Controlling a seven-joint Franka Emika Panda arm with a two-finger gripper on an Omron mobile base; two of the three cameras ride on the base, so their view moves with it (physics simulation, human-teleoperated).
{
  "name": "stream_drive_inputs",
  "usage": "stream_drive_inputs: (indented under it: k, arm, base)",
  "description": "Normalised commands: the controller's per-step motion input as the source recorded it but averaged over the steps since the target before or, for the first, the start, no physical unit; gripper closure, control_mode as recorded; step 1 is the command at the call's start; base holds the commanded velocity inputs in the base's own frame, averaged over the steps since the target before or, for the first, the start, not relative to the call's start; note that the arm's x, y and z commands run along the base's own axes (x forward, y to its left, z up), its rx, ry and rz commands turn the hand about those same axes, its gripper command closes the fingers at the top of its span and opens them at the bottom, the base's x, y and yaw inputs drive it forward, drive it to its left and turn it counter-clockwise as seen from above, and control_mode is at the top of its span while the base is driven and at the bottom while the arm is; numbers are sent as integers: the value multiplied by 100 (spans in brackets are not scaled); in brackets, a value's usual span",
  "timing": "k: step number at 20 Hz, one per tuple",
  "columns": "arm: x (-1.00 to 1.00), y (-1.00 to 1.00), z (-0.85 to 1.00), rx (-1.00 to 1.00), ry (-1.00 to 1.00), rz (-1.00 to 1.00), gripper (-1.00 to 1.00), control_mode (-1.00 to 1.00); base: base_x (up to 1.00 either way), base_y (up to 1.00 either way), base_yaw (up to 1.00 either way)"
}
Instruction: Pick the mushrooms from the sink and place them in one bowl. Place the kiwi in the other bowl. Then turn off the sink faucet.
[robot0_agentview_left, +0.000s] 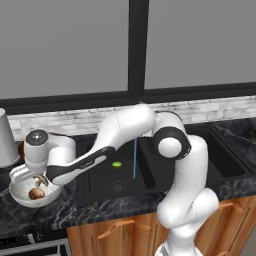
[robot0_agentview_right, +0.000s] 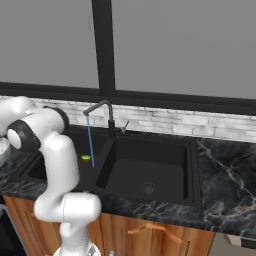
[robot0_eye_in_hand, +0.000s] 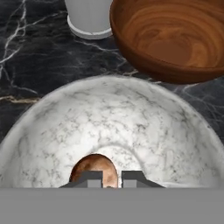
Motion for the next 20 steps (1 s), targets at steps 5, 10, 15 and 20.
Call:
stream_drive_inputs:
  k: [5,10,15,20]
  arm:
    - [0,0,-15,0,0,0,-100,-100]
    - [0,-6,0,0,0,0,-100,-100]
    - [-8,-7,23,0,0,0,-100,-100]
    - [-11,-40,51,8,0,0,-100,-100]
  base:
    - [0,0,0]
    - [0,0,0]
    - [0,0,0]
    - [0,0,0]
